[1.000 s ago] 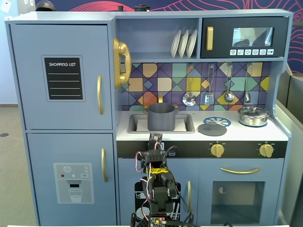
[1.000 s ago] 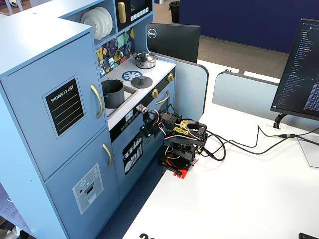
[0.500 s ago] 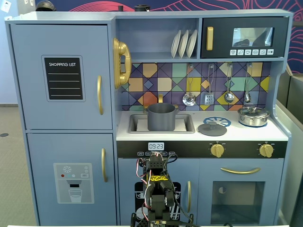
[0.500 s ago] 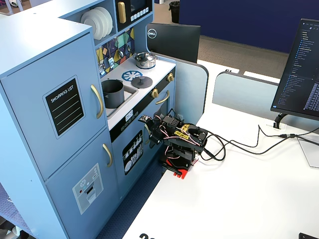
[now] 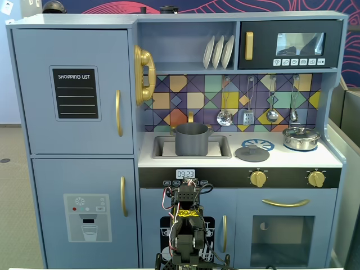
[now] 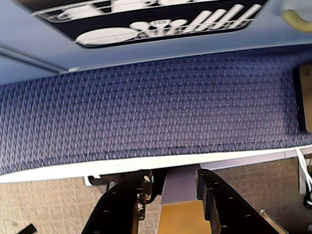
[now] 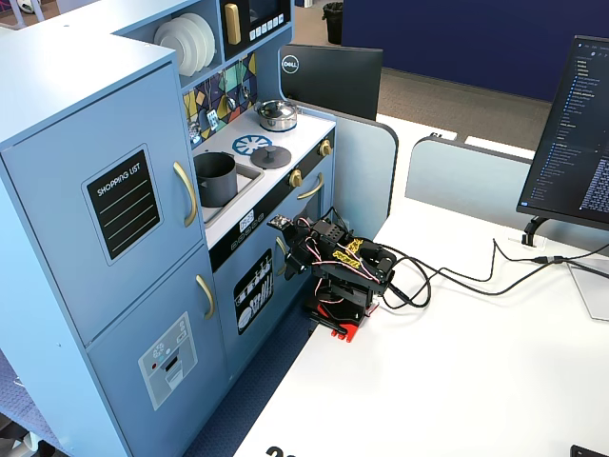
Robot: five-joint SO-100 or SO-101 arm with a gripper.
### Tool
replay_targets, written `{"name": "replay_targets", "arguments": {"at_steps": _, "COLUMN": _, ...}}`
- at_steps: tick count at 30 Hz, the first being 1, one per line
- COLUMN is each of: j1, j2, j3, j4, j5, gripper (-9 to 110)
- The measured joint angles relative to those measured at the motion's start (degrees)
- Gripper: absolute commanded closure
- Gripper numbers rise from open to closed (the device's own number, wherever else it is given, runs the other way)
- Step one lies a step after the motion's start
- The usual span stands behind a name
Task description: Take off the lid from the gray recipient and place it on the counter
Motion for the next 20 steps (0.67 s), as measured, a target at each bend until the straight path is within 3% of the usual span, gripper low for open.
{"name": "replay_targets", "arguments": {"at_steps": 20, "j1": 0.0, "j2": 0.0, "j3": 0.0, "j4": 0.0, "j5": 0.0, "gripper": 97}}
